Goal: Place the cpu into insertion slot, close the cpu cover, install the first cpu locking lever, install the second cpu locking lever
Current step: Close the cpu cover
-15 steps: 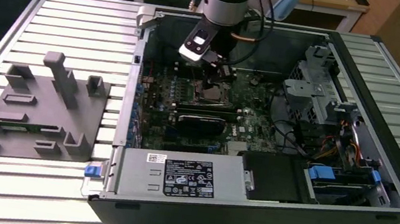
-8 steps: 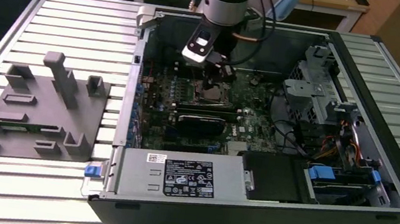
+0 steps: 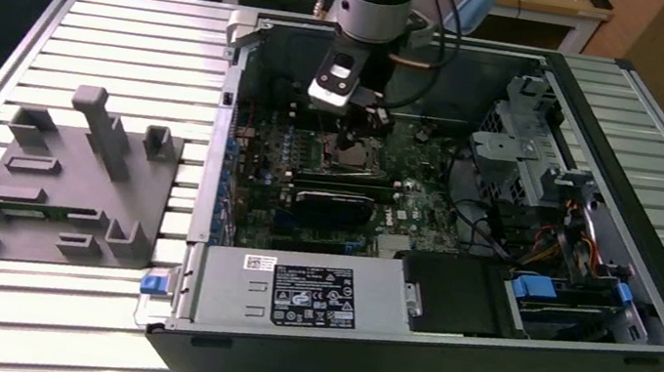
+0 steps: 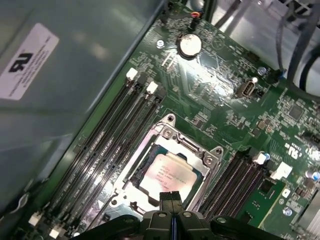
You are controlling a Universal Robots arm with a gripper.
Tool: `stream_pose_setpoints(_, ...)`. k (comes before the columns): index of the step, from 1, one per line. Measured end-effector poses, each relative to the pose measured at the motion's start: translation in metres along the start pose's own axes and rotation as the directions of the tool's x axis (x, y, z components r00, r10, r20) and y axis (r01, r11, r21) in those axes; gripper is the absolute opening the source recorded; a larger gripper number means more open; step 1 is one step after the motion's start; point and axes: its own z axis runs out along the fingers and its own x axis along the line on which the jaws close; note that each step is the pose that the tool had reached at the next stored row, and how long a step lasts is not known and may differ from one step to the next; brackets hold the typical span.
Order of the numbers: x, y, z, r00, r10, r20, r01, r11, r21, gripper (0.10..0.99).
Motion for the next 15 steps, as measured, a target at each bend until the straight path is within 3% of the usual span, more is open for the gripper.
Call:
stream_pose_setpoints(7,0.0000,0.0000,0.0002,0.9962,-0.086,0.0049,0.086,0.9963,-0.002,0.106)
stream_pose_setpoints(15,0.0000,0.0000,0.0003,0.9860,-0.167,0.0094,0.167,0.9860,-0.003,0.106)
